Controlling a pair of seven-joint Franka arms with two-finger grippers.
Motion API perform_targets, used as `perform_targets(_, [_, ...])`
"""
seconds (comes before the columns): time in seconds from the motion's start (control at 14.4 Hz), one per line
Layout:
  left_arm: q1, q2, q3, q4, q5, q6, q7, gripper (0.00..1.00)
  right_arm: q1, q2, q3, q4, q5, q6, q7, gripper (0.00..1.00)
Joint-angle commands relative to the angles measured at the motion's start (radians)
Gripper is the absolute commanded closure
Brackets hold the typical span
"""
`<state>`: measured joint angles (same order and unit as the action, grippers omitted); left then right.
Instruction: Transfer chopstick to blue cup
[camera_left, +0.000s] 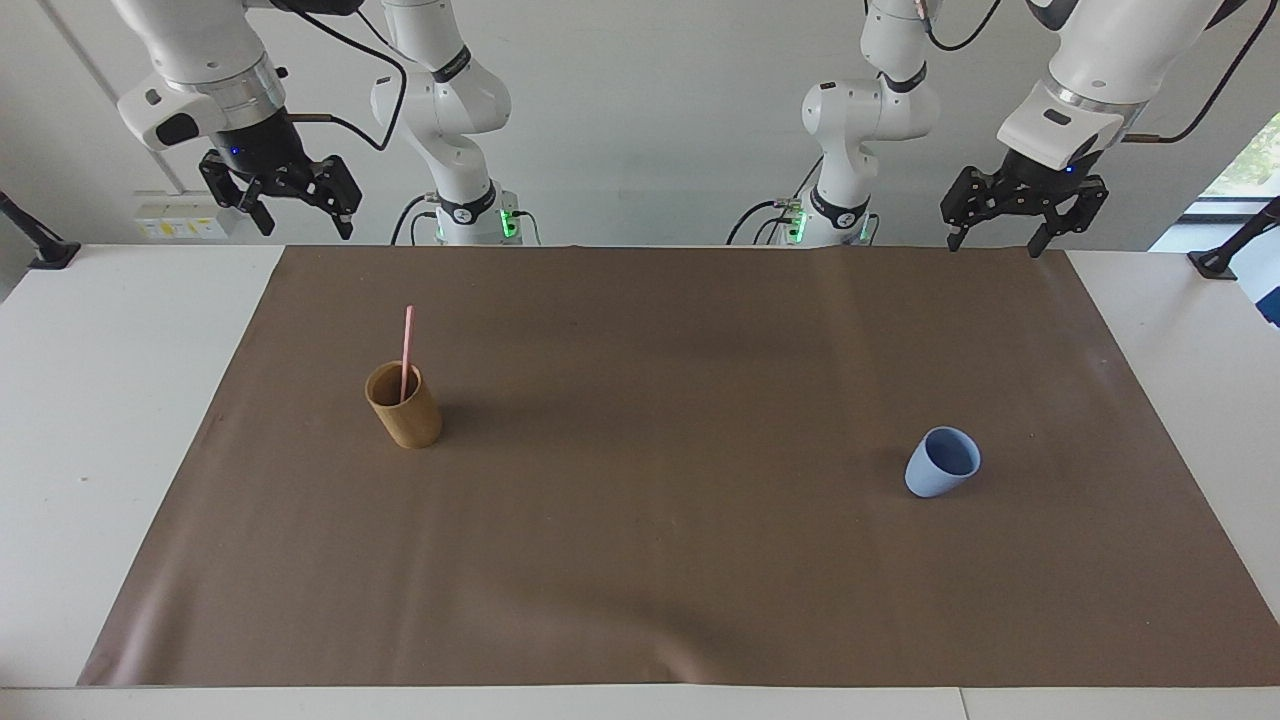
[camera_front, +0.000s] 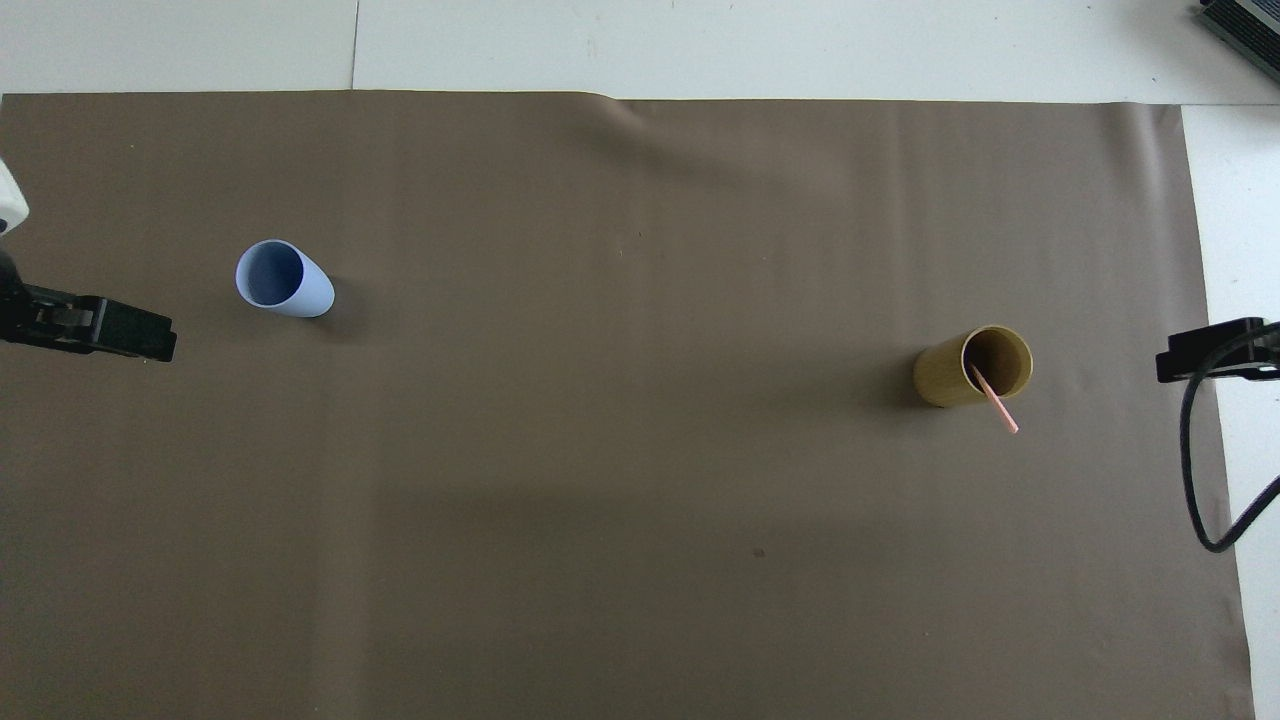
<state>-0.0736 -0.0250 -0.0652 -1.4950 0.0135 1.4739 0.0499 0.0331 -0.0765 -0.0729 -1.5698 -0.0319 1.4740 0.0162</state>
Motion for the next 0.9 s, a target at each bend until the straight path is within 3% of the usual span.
perform_targets(0.0, [0.005,-0.026,-0.001,-0.027,-0.007,0.013,-0.013,0.00,-0.015,-0.025,0.004,-0.029,0.012,0.000,-0.033,0.00])
perform_targets(0.83, [0.003,-0.026,-0.002,-0.031,-0.007,0.019,-0.002,0.00,-0.015,-0.026,0.002,-0.032,0.012,0.000,-0.033,0.00])
